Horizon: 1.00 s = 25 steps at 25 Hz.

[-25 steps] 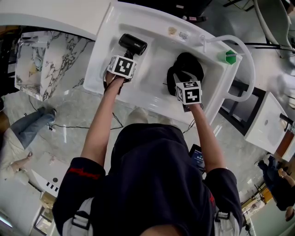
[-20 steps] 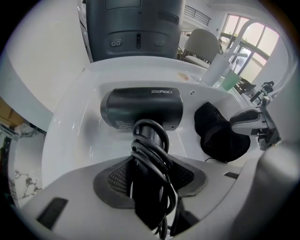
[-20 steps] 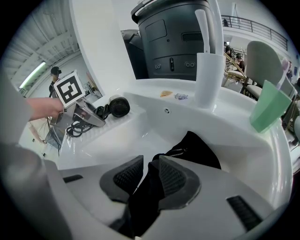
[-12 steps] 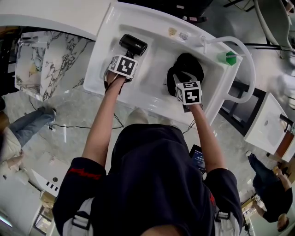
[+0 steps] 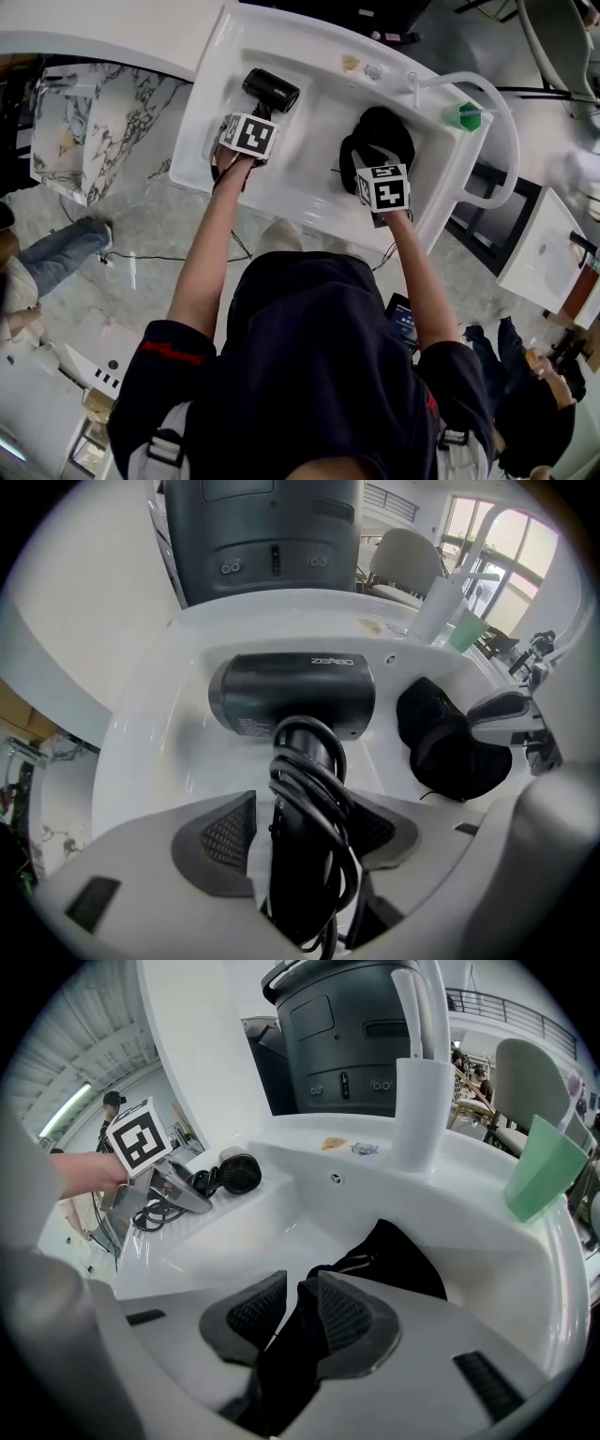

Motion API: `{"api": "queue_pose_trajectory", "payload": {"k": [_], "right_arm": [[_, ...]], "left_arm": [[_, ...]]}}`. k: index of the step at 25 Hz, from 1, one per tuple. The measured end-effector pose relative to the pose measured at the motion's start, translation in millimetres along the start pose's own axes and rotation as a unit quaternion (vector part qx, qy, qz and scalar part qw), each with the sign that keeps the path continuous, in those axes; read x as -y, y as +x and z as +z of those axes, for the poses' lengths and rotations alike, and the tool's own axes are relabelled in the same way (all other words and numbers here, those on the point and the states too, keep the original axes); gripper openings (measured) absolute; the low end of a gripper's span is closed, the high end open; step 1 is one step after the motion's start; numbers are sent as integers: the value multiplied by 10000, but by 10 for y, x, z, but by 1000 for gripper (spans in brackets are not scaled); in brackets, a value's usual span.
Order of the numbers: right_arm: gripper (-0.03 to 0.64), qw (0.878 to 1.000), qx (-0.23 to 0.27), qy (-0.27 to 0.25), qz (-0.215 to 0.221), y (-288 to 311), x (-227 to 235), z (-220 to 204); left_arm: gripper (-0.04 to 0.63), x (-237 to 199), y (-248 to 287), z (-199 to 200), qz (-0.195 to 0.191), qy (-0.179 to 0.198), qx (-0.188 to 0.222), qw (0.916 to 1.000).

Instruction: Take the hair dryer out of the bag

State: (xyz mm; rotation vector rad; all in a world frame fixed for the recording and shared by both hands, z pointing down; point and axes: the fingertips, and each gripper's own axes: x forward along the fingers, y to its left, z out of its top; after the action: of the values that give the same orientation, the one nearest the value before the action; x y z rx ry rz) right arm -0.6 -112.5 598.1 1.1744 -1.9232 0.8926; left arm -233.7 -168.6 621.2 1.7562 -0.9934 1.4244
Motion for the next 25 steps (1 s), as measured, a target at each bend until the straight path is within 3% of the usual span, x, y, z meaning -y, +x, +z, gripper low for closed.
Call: {"api": "queue_pose_trajectory", "payload": {"k": [12, 25], "right_arm": [[118, 10000, 20, 34, 12, -19, 21, -10], [118, 10000, 45, 45, 17, -55, 64, -39]], "left_arm": [[296, 50, -37, 62, 208, 372, 145, 9990], [324, 117, -86, 89, 234, 428, 301, 9984]]}}
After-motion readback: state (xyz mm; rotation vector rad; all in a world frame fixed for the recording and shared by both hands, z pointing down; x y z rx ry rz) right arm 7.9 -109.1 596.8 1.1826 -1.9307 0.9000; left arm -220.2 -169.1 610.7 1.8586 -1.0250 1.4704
